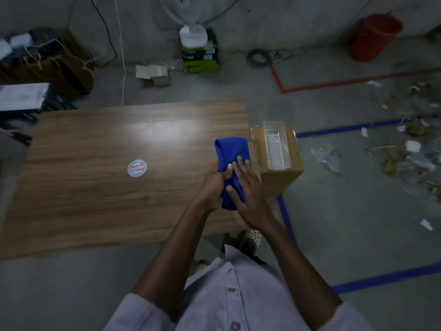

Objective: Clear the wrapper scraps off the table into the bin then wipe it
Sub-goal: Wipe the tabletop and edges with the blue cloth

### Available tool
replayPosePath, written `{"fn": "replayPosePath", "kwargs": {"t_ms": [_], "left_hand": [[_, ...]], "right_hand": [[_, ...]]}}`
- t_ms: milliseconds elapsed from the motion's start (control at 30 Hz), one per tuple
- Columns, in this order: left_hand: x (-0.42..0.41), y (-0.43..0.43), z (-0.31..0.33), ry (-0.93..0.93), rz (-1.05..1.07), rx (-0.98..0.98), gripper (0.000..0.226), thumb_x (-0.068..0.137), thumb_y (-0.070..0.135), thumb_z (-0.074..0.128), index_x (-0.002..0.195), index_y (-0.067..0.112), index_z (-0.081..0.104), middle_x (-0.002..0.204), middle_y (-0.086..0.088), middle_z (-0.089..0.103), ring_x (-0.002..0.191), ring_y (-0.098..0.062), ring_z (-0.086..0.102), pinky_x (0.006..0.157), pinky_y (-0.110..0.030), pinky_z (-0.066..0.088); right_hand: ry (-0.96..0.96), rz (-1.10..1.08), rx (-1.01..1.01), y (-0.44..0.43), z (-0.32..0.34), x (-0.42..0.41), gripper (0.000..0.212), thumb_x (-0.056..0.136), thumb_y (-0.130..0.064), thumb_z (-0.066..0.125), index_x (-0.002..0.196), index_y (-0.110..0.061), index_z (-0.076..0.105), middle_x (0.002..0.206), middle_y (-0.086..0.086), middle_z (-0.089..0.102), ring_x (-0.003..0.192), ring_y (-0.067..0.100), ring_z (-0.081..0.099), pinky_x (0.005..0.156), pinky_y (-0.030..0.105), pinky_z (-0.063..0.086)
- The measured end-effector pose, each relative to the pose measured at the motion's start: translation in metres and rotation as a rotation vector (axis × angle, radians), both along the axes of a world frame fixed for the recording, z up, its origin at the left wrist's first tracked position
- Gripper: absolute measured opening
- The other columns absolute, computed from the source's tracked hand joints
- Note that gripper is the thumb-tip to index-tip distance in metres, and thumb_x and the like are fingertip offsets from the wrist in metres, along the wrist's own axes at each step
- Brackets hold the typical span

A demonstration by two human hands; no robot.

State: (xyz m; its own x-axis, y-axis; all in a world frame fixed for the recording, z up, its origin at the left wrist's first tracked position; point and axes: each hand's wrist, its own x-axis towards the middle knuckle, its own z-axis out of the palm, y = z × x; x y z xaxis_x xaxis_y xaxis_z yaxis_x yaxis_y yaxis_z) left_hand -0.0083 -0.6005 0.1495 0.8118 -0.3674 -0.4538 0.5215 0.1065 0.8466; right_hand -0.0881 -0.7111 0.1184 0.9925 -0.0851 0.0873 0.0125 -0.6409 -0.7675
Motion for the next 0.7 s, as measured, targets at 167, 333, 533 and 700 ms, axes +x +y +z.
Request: {"fn": "replayPosePath", "kwargs": {"t_ms": [167,333,533,700], "left_hand": [[-0.011,0.035,0.005,0.006,0.103,-0.029,0.029,0.106,0.012,0.05,0.133,0.007,0.059,0.124,-0.013,0.071,0.109,-0.031,0.07,0.093,-0.045,0.06],[-0.027,0.058,-0.001,-0.046,0.151,0.089,0.027,0.106,0.015,0.052,0.133,0.011,0.049,0.128,-0.01,0.064,0.116,-0.032,0.064,0.098,-0.051,0.056],[-0.041,0.069,0.004,0.014,0.009,-0.067,0.037,0.099,0.009,0.065,0.132,0.006,0.049,0.129,-0.014,0.066,0.112,-0.033,0.069,0.09,-0.048,0.061],[-0.048,0.069,-0.01,-0.039,-0.056,0.09,0.042,0.087,0.021,0.081,0.122,0.009,0.061,0.118,-0.01,0.072,0.109,-0.031,0.07,0.093,-0.05,0.059]], "right_hand": [[-0.227,0.013,-0.134,0.033,-0.025,-0.051,0.05,0.105,-0.035,0.051,0.15,-0.014,0.05,0.16,-0.002,0.042,0.152,0.023,0.031,0.12,0.045,0.029],[-0.398,-0.391,-0.241,0.033,-0.013,-0.065,0.047,0.106,-0.034,0.053,0.066,-0.015,0.068,0.064,-0.004,0.065,0.065,0.014,0.058,0.082,0.029,0.037],[0.181,-0.455,0.845,0.047,0.029,-0.044,0.052,0.089,-0.034,0.077,0.135,-0.018,0.056,0.127,-0.003,0.066,0.11,0.011,0.067,0.083,0.029,0.059],[0.259,-0.454,0.914,0.039,0.031,-0.05,0.037,0.087,-0.021,0.08,0.12,-0.009,0.068,0.115,0.01,0.075,0.1,0.024,0.075,0.084,0.043,0.062]]}}
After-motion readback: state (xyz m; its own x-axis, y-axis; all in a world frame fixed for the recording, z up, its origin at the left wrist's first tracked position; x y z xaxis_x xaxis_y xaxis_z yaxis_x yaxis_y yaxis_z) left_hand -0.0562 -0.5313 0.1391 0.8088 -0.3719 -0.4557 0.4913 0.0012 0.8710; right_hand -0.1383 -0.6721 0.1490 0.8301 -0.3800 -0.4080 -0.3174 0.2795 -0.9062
